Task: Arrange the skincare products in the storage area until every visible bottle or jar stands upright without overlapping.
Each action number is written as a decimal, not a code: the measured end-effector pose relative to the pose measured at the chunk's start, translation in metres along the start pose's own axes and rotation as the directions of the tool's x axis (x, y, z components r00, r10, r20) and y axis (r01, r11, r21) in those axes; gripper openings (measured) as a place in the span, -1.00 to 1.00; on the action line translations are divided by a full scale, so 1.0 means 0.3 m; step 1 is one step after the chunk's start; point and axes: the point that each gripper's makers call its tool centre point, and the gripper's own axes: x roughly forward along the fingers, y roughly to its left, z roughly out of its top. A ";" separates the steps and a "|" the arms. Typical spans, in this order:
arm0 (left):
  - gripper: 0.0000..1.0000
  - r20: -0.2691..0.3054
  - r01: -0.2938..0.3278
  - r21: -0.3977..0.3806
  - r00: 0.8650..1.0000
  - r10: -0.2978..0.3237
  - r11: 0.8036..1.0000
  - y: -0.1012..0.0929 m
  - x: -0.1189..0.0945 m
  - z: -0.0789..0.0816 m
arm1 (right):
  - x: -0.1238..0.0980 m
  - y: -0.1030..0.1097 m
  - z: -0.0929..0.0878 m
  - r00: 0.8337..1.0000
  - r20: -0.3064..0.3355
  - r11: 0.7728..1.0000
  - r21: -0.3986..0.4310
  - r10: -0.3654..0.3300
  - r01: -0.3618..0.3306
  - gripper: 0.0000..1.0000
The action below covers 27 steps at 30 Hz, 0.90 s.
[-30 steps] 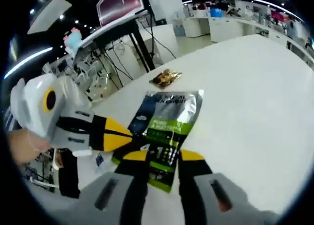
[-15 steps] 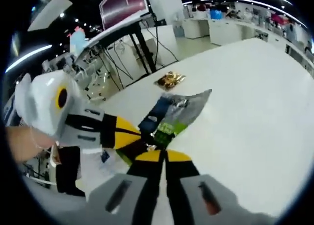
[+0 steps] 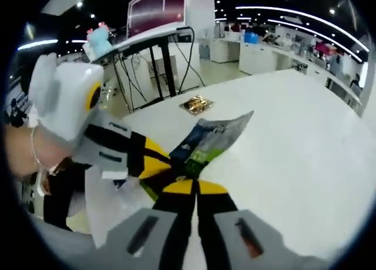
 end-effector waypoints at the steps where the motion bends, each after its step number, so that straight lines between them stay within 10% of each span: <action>1: -0.62 0.000 -0.009 0.005 1.000 0.009 1.000 0.003 -0.003 0.004 | -0.016 -0.003 0.008 1.000 0.011 1.000 -0.003 -0.008 0.008 -0.99; 6: -0.53 0.138 0.119 -0.164 0.986 -0.097 0.979 -0.052 -0.038 0.081 | -0.091 -0.005 0.044 0.997 0.077 0.999 -0.029 0.017 -0.015 -0.99; 10: -0.49 0.222 0.256 -0.310 0.956 -0.193 0.915 -0.115 -0.081 0.115 | -0.158 -0.005 0.039 0.995 0.099 0.999 -0.051 0.022 -0.017 -0.99; 27: -0.50 0.323 0.417 -0.367 0.896 -0.306 0.832 -0.282 -0.147 0.159 | -0.405 -0.068 0.073 0.951 0.308 0.991 0.135 -0.031 -0.011 -0.99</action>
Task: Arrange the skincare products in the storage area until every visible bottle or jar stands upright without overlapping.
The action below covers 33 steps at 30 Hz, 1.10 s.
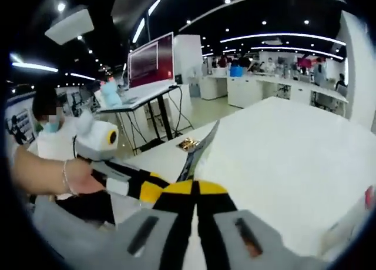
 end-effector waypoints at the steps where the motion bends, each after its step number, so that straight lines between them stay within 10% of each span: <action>1: -0.51 0.001 0.010 -0.011 1.000 -0.010 1.000 -0.007 0.002 0.001 | -0.009 -0.001 0.003 1.000 0.008 1.000 0.011 -0.002 0.001 -0.99; 3: -0.55 0.033 0.106 -0.112 0.994 -0.103 0.988 -0.069 0.004 0.029 | -0.024 -0.002 0.009 1.000 0.022 1.000 0.027 -0.002 0.001 -0.99; 10: -0.90 0.085 0.120 -0.105 0.990 -0.111 0.987 -0.140 -0.004 0.083 | -0.113 -0.029 0.026 0.995 0.082 0.997 0.062 -0.048 0.043 -0.99; 23: -0.97 0.122 0.105 -0.130 0.989 -0.090 0.986 -0.364 0.058 0.153 | -0.302 -0.141 -0.028 0.973 0.145 0.975 0.164 -0.177 0.153 -0.99; 29: -0.97 0.149 -0.004 0.040 0.989 -0.002 0.999 -0.417 0.127 0.130 | -0.345 -0.196 -0.078 0.962 0.144 0.961 0.184 -0.232 0.204 -0.98; 33: -0.97 0.129 -0.020 0.240 0.992 -0.012 0.971 -0.448 0.180 0.073 | -0.362 -0.244 -0.152 0.956 0.096 0.950 0.171 -0.279 0.260 -0.98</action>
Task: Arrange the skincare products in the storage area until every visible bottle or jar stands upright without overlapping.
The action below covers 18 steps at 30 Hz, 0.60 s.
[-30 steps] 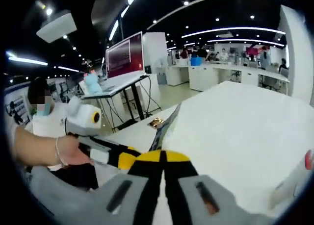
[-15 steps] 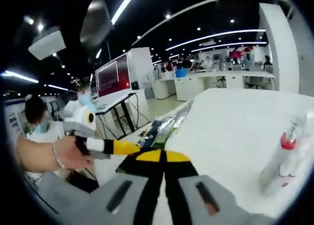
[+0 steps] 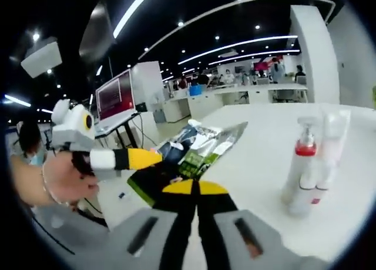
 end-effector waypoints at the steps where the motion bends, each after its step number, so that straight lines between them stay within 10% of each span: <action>1: -0.97 -0.006 0.013 0.056 1.000 -0.012 0.998 -0.010 0.005 -0.015 | 0.000 -0.014 -0.019 1.000 -0.024 1.000 -0.018 -0.011 0.011 -0.98; 3: -0.97 -0.035 0.021 0.197 0.999 -0.015 0.980 -0.014 0.015 -0.061 | 0.007 -0.027 -0.038 0.998 -0.052 1.000 -0.004 -0.018 0.018 -0.98; 18: -0.95 -0.168 0.032 0.286 0.986 0.018 0.958 -0.003 0.036 -0.153 | 0.023 -0.039 -0.116 0.979 -0.183 0.991 -0.114 -0.090 0.070 -0.98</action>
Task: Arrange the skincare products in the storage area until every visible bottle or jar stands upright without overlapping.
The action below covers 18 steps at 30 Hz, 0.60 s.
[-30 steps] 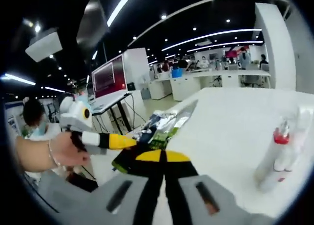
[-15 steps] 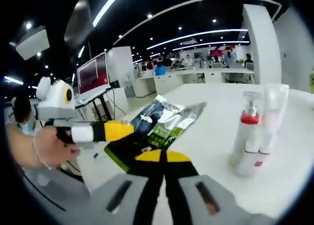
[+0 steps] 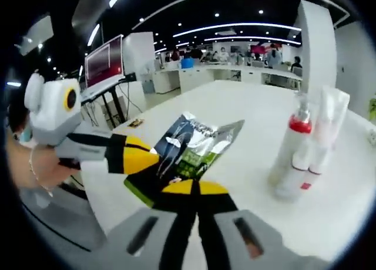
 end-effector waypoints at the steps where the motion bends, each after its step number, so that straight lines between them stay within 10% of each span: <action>1: -0.95 0.004 0.000 -0.002 1.000 0.000 1.000 0.000 -0.001 0.003 | -0.003 -0.004 0.004 1.000 0.005 1.000 -0.008 -0.004 0.004 -0.98; 18: -0.95 -0.014 0.011 -0.042 1.000 -0.012 0.999 0.002 -0.002 -0.010 | 0.001 -0.007 -0.009 1.000 -0.004 0.999 -0.027 -0.019 0.019 -0.97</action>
